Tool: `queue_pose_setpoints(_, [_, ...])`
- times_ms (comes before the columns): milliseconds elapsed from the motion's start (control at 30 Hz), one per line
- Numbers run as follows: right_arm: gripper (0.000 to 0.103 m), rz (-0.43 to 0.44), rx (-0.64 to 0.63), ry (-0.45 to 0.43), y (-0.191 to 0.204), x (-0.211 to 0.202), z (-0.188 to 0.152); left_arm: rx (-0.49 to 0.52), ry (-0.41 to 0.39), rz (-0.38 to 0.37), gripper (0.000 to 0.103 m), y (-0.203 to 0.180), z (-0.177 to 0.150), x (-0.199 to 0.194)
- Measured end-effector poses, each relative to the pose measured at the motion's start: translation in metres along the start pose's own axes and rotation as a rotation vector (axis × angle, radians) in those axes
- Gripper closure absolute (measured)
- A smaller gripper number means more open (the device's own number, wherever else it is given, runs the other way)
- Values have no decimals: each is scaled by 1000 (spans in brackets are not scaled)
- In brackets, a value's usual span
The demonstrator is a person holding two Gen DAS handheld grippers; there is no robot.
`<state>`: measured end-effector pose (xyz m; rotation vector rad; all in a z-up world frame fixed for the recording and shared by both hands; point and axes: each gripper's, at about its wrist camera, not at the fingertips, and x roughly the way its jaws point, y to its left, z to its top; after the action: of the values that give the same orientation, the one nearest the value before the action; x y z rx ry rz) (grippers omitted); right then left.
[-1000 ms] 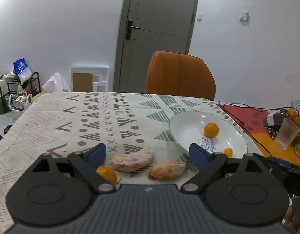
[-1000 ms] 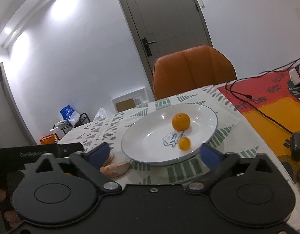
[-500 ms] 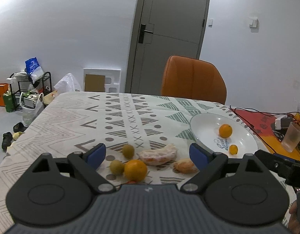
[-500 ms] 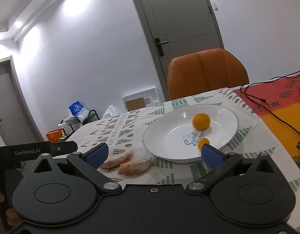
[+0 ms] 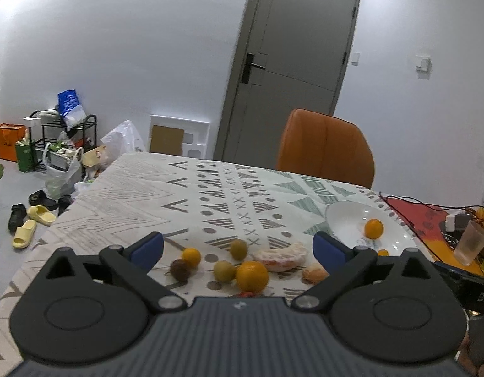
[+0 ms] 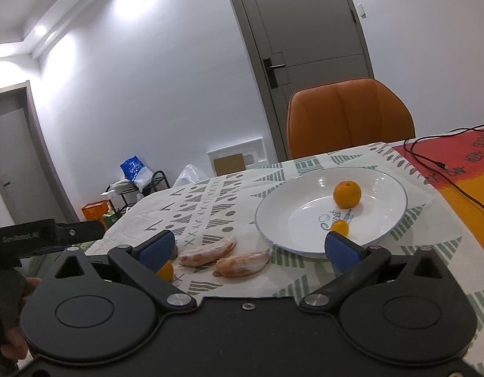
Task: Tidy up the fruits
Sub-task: 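Move both open tools back from the bowl toward the fruit pile, then grasp the red fruit with the left gripper while the right tool approaches a peeled fruit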
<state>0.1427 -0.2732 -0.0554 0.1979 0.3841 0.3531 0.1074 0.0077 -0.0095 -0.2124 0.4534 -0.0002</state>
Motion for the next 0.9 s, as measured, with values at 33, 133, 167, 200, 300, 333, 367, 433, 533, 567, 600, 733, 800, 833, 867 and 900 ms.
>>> queue_pose_setpoints(33, [0, 3, -2, 1, 1, 1, 0, -5, 0, 1, 3, 3, 0, -1])
queue_pose_setpoints(133, [0, 14, -8, 4, 7, 2, -1, -19, 2, 12, 2, 11, -1, -3])
queue_pose_setpoints(167, [0, 17, -10, 6, 8, 2, -1, -27, -2, 20, 2, 15, -1, -3])
queue_pose_setpoints(200, [0, 20, -11, 8, 9, 3, -2, -35, -4, 28, 2, 18, -2, -3])
queue_pose_setpoints(300, [0, 28, -16, 19, 13, 4, -3, -58, -2, 46, 2, 29, -3, -3])
queue_pose_setpoints(333, [0, 31, -17, 23, 14, 5, -4, -59, -2, 52, 2, 33, -3, -3])
queue_pose_setpoints(367, [0, 36, -16, 28, 14, 6, -4, -62, -2, 55, 2, 35, -3, -3])
queue_pose_setpoints(433, [0, 42, -11, 37, 15, 8, -5, -75, -8, 64, 2, 40, -4, -2])
queue_pose_setpoints(533, [0, 52, 2, 62, 17, 13, -7, -93, -27, 86, 2, 46, -6, -2])
queue_pose_setpoints(567, [0, 56, 5, 67, 17, 15, -8, -102, -29, 91, 2, 48, -7, -1])
queue_pose_setpoints(600, [0, 59, 5, 72, 18, 17, -10, -111, -31, 90, 2, 49, -8, 0])
queue_pose_setpoints(733, [0, 44, -13, 84, 25, 25, -14, -155, -37, 78, 2, 55, -15, 4])
queue_pose_setpoints(800, [0, 42, -19, 87, 27, 28, -15, -164, -13, 75, 2, 54, -18, 9])
queue_pose_setpoints(833, [0, 41, -19, 90, 28, 30, -16, -159, -9, 73, 2, 54, -20, 11])
queue_pose_setpoints(867, [0, 40, -22, 92, 29, 31, -16, -151, -6, 74, 2, 52, -22, 12])
queue_pose_setpoints(900, [0, 38, -25, 96, 30, 34, -17, -144, 1, 73, 2, 51, -23, 14])
